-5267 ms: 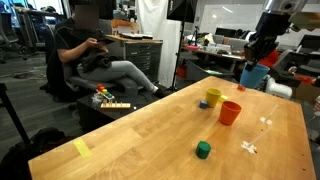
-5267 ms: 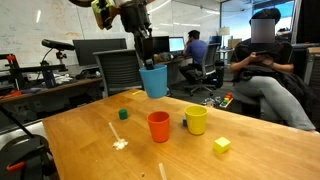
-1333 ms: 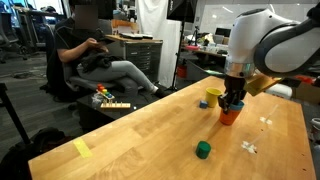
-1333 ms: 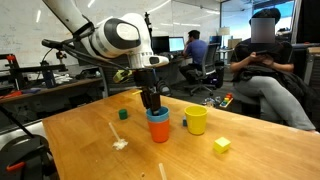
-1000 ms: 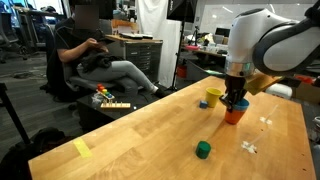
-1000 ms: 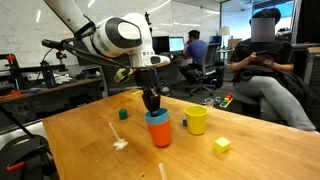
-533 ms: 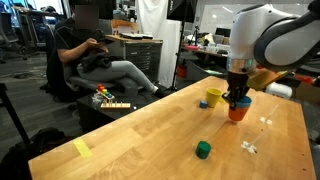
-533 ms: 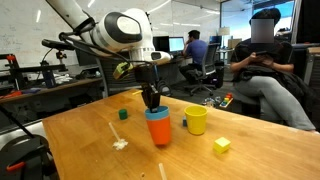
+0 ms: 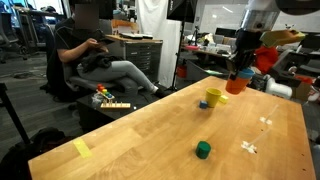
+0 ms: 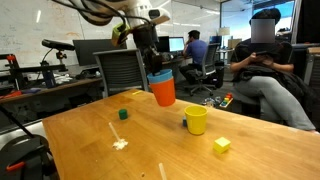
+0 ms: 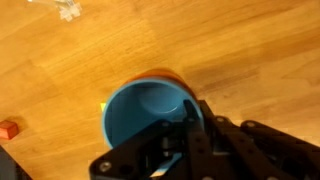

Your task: Stack the cups from back to front

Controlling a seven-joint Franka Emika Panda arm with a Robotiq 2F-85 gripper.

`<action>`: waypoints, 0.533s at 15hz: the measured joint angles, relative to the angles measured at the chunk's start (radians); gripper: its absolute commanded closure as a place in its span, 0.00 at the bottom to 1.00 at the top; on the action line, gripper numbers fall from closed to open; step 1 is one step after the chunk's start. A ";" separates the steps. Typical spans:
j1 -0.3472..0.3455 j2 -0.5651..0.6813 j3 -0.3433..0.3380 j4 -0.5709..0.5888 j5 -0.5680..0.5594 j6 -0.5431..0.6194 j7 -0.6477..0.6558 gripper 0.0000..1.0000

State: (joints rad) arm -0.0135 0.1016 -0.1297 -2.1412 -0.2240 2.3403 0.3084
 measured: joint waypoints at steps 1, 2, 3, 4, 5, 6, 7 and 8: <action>-0.008 -0.019 0.000 0.019 0.036 -0.024 -0.017 0.98; -0.018 -0.030 -0.001 0.043 0.069 -0.053 -0.031 0.98; -0.030 -0.034 -0.001 0.071 0.097 -0.081 -0.043 0.98; -0.042 -0.032 -0.003 0.100 0.116 -0.106 -0.048 0.98; -0.055 -0.026 -0.004 0.129 0.131 -0.129 -0.050 0.98; -0.067 -0.016 -0.007 0.159 0.141 -0.150 -0.050 0.98; -0.078 -0.003 -0.009 0.189 0.152 -0.168 -0.050 0.98; -0.090 0.015 -0.012 0.221 0.160 -0.184 -0.050 0.98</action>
State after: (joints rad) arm -0.1032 0.1165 -0.1415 -1.9201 -0.0644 2.1566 0.2584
